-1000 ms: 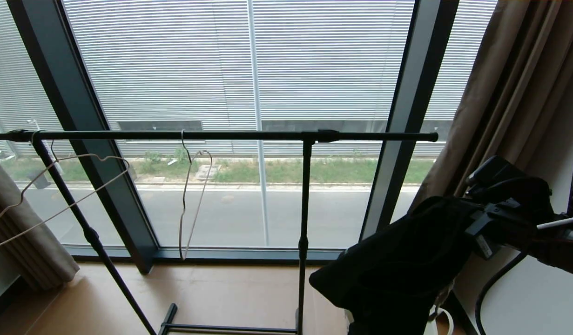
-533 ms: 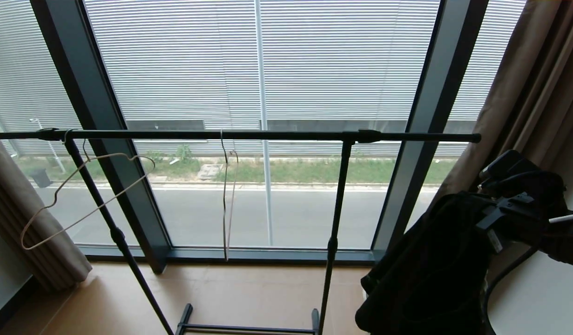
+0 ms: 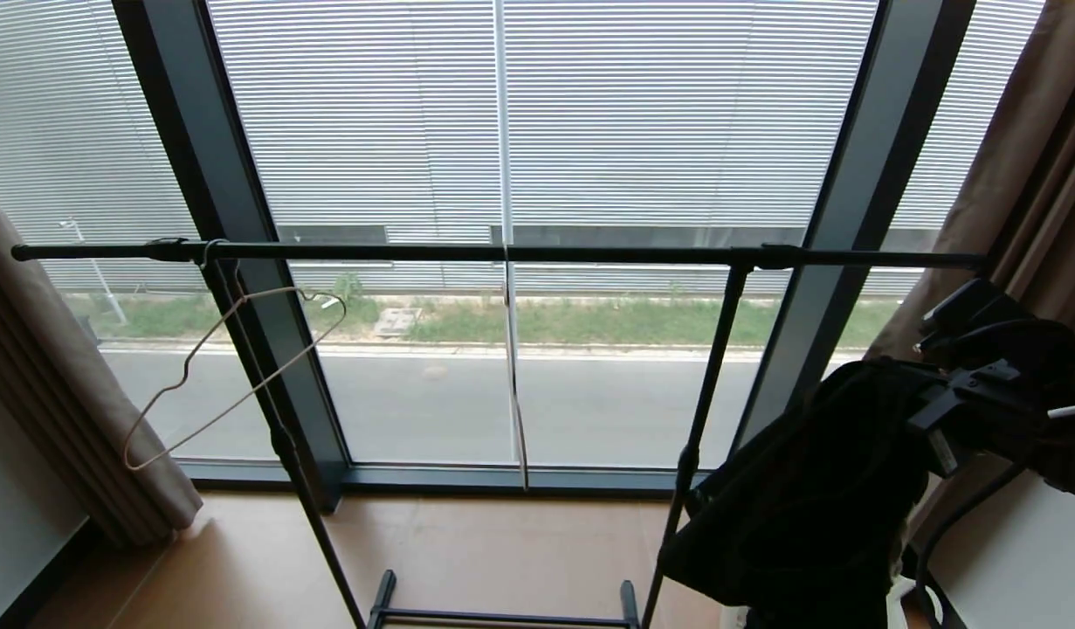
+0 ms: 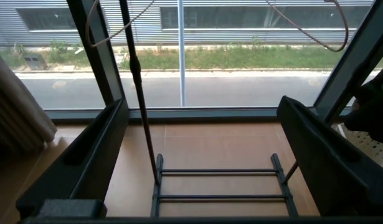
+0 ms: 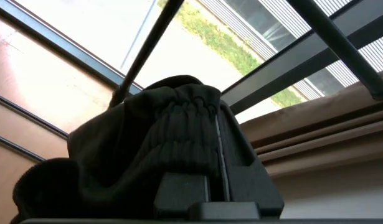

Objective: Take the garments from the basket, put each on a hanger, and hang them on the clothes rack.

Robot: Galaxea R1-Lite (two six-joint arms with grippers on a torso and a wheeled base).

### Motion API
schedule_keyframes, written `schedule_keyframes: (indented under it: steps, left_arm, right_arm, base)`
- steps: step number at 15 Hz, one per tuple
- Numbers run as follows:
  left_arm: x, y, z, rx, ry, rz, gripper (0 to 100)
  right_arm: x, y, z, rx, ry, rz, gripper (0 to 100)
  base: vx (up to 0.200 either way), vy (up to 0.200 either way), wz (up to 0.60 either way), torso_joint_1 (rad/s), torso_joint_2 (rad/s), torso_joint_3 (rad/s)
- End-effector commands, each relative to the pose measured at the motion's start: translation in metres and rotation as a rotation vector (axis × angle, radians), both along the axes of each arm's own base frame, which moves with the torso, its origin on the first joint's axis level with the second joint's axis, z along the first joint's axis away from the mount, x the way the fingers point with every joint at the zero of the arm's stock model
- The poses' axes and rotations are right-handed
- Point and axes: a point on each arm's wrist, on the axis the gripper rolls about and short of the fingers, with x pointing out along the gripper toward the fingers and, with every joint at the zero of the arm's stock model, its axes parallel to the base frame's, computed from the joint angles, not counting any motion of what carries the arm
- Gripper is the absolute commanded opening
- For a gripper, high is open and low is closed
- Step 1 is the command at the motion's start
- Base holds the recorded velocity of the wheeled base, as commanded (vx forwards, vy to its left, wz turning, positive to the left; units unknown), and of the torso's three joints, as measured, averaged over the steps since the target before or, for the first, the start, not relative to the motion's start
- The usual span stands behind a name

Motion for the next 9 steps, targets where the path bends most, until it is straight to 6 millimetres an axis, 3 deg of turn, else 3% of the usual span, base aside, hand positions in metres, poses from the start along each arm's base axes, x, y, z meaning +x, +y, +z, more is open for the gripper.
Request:
schedule_keyframes:
  steps: [1,4,5,8,9]
  left_arm:
    - [0.0000,0.0000,0.0001,0.000,-0.001,0.000,100]
    - [0.0000,0.0000,0.0001,0.000,-0.001,0.000,100]
    - [0.0000,0.0000,0.0001,0.000,-0.001,0.000,100]
    - [0.0000,0.0000,0.0001,0.001,-0.001,0.000,100]
    - [0.0000,0.0000,0.0001,0.001,-0.001,0.000,100]
  right_arm:
    - [-0.0003,0.0001,-0.0002,-0.002,0.000,0.000,0]
    - [-0.0016,-0.0001,0.0006,0.000,-0.004,0.003,0]
    - [-0.0017,-0.0002,0.0002,0.000,-0.003,0.003,0]
    - [-0.0022,-0.0003,-0.0011,-0.001,0.002,0.003,0]
    - [-0.0022,-0.0003,-0.0011,-0.001,0.002,0.003,0]
  base:
    - [0.000,0.200,0.00,0.002,0.01,0.002]
    - [0.000,0.200,0.00,0.001,0.00,-0.001]
    - [0.000,0.000,0.00,0.000,0.00,0.000]
    - [0.000,0.000,-0.60,-0.001,0.00,0.001]
    - [0.000,0.000,0.00,0.000,0.00,0.000]
